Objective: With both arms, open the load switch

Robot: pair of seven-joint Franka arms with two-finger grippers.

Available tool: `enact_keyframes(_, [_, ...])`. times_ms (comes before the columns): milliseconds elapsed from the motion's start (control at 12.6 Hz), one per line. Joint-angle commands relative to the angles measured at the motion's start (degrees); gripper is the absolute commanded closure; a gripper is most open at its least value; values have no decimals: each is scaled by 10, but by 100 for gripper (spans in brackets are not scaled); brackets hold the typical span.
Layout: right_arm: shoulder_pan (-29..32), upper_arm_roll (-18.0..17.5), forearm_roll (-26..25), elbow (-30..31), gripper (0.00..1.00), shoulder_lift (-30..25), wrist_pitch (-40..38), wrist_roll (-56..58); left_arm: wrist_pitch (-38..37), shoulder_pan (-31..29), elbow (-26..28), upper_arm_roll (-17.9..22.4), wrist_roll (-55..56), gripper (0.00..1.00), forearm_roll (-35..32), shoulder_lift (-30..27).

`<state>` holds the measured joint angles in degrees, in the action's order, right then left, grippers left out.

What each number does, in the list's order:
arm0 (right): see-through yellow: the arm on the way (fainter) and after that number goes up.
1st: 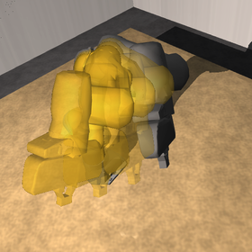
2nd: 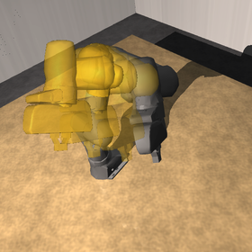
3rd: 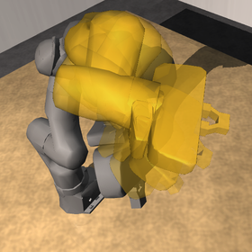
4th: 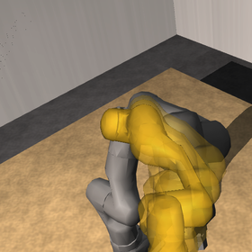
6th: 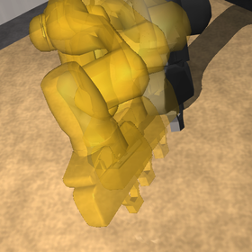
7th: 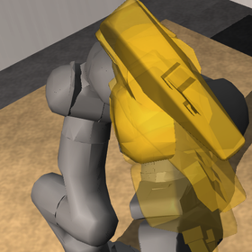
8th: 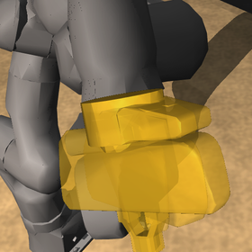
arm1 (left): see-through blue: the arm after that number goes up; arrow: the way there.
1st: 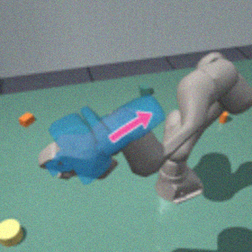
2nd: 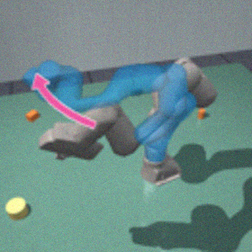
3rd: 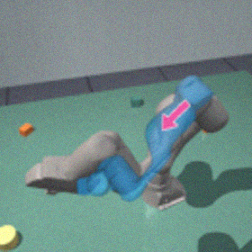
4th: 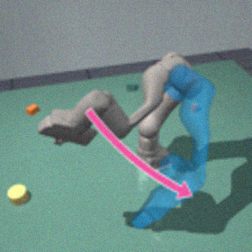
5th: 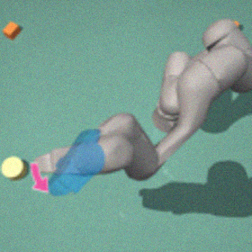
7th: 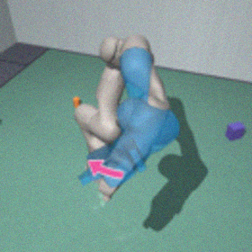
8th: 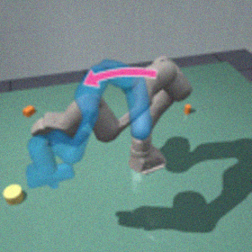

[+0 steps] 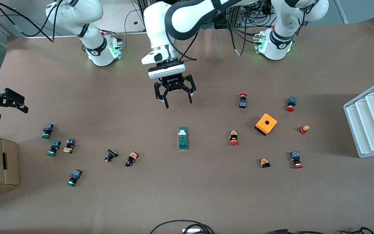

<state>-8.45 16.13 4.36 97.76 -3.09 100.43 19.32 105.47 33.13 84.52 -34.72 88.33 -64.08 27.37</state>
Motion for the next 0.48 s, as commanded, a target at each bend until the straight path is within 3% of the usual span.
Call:
enact_keyframes(0, [5, 0, -16, 2, 0, -7, 6, 5, 25, -37, 6, -8, -76, 0, 65, -48])
enact_keyframes(397, [5, -1, -21, 2, 0, 4, 5, 4, 30, -105, -9, -7, -251, 0, 204, -118])
